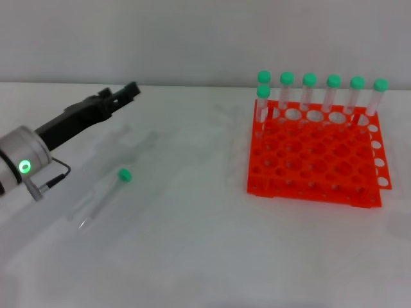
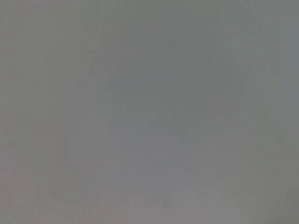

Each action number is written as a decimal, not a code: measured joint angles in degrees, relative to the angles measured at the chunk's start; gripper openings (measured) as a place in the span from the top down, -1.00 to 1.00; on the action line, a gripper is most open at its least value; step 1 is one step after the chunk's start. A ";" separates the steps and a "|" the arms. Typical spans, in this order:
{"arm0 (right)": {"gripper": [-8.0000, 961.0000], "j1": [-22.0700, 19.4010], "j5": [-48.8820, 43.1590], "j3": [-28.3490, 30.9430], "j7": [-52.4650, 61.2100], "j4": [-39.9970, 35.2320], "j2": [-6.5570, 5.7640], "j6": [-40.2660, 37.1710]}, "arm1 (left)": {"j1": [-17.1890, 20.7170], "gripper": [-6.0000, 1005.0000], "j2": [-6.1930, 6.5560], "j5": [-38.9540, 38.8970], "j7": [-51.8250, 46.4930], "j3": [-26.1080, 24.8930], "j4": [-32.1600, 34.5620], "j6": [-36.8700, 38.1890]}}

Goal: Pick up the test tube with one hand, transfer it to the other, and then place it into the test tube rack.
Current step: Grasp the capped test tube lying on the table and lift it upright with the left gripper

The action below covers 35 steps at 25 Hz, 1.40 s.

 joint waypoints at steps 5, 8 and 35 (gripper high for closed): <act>-0.54 0.19 0.00 -0.20 0.00 -0.13 0.00 0.00 | -7.24 -0.78 3.25 17.38 -17.41 0.12 -5.48 1.75; -0.54 0.24 0.01 -0.22 0.00 -0.20 0.00 0.00 | -11.41 -0.78 4.61 26.55 -26.05 0.24 -9.08 4.02; -0.54 1.67 0.00 -0.31 0.00 -0.18 0.00 0.00 | -31.43 -0.78 7.84 66.44 -71.50 17.74 -23.38 16.45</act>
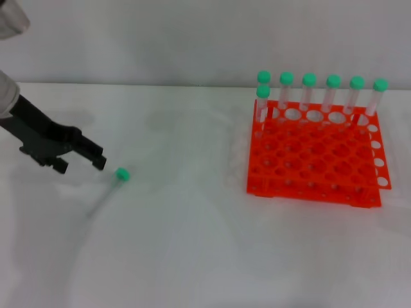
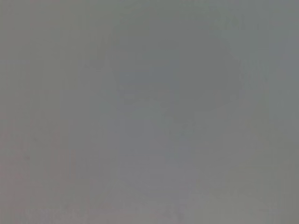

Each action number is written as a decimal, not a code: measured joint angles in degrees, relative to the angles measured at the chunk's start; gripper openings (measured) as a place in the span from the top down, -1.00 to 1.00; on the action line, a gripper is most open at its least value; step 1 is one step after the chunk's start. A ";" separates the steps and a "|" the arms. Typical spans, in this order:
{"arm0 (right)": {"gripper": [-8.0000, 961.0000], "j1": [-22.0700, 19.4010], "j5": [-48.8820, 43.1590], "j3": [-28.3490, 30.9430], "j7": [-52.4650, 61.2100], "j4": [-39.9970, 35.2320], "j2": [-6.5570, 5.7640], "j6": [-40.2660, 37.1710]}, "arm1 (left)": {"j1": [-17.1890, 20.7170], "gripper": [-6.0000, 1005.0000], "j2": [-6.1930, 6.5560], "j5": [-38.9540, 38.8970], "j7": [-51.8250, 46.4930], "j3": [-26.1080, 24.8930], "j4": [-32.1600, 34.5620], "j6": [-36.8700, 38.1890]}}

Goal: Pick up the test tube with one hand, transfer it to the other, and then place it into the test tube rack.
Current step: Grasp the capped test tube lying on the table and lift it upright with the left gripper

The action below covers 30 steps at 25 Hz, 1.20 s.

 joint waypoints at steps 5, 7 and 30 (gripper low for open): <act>-0.54 0.31 0.00 0.00 0.00 -0.01 0.00 0.00 | -0.19 -0.78 -1.76 2.66 -1.31 0.02 0.13 -1.65; -0.54 0.53 0.00 0.00 0.00 -0.01 0.00 0.00 | -0.21 -0.78 -2.58 3.83 -1.89 0.03 0.14 -2.80; -0.54 1.79 0.00 -1.68 0.00 0.08 0.00 0.17 | -2.99 -0.64 -8.46 12.34 -4.62 0.18 0.36 -9.15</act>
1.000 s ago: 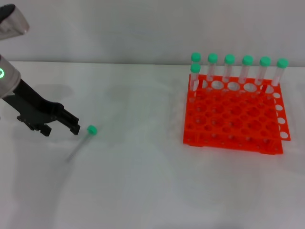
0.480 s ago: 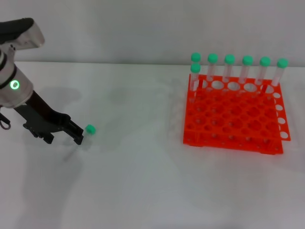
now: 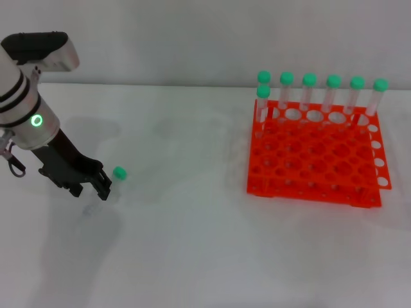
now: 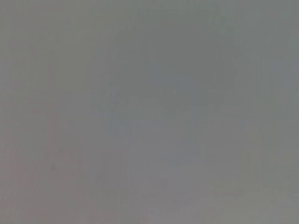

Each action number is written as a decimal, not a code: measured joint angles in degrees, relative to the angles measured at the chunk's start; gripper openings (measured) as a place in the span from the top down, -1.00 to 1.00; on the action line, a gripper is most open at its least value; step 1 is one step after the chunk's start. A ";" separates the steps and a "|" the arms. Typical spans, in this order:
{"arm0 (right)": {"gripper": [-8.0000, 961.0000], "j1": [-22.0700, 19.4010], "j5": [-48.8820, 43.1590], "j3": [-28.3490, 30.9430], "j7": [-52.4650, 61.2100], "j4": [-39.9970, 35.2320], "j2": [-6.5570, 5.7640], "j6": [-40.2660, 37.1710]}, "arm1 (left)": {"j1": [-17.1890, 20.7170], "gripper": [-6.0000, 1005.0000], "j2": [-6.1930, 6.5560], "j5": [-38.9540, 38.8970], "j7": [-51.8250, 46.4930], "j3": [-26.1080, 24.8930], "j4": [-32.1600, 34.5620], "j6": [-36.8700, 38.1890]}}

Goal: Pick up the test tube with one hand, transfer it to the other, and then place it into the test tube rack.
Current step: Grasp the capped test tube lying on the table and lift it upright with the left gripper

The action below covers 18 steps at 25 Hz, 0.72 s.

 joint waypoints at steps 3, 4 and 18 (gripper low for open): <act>-0.53 0.04 0.00 0.00 0.00 0.00 0.00 0.01 | -0.01 -0.53 -0.49 0.40 -0.13 0.00 0.01 -0.10; -0.53 0.07 0.00 0.00 0.00 0.00 0.00 0.01 | -0.02 -0.45 -0.65 0.55 -0.23 0.00 0.01 -0.14; -0.53 0.23 0.00 0.01 0.00 0.00 0.00 0.01 | -0.79 -0.05 -2.13 4.87 -0.44 0.00 1.32 -1.47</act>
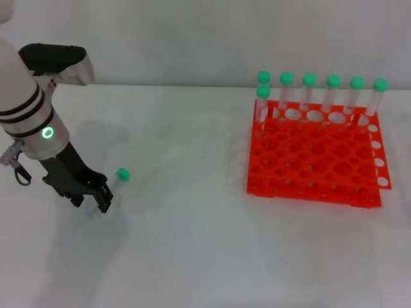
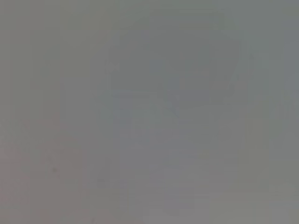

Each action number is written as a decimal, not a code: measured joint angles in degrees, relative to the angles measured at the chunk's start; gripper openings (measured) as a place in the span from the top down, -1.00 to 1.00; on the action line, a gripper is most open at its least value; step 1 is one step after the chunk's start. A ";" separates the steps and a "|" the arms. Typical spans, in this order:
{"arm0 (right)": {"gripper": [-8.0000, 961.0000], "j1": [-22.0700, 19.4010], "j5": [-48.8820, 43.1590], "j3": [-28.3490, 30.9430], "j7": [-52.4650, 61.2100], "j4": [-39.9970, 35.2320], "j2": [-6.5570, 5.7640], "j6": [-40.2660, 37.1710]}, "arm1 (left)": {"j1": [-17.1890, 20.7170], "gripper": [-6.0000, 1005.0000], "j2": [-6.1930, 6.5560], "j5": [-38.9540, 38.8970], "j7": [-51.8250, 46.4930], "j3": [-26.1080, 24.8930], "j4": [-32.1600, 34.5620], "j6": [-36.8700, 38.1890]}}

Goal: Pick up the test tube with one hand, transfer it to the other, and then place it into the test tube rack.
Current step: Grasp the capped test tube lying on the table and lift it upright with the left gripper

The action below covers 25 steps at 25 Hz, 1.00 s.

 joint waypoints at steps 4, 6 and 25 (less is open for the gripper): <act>-0.53 -0.10 0.00 0.00 0.00 0.00 0.00 0.00 | -0.37 -0.01 -0.44 0.62 0.20 0.00 0.02 -0.17; -0.53 -0.13 0.00 0.00 0.00 0.00 0.00 0.00 | -0.55 0.01 -0.68 1.18 0.27 0.00 0.02 -0.22; -0.53 -0.50 0.09 0.00 0.00 0.05 0.00 0.00 | -0.82 0.15 -1.28 4.66 -0.20 0.00 1.41 -0.64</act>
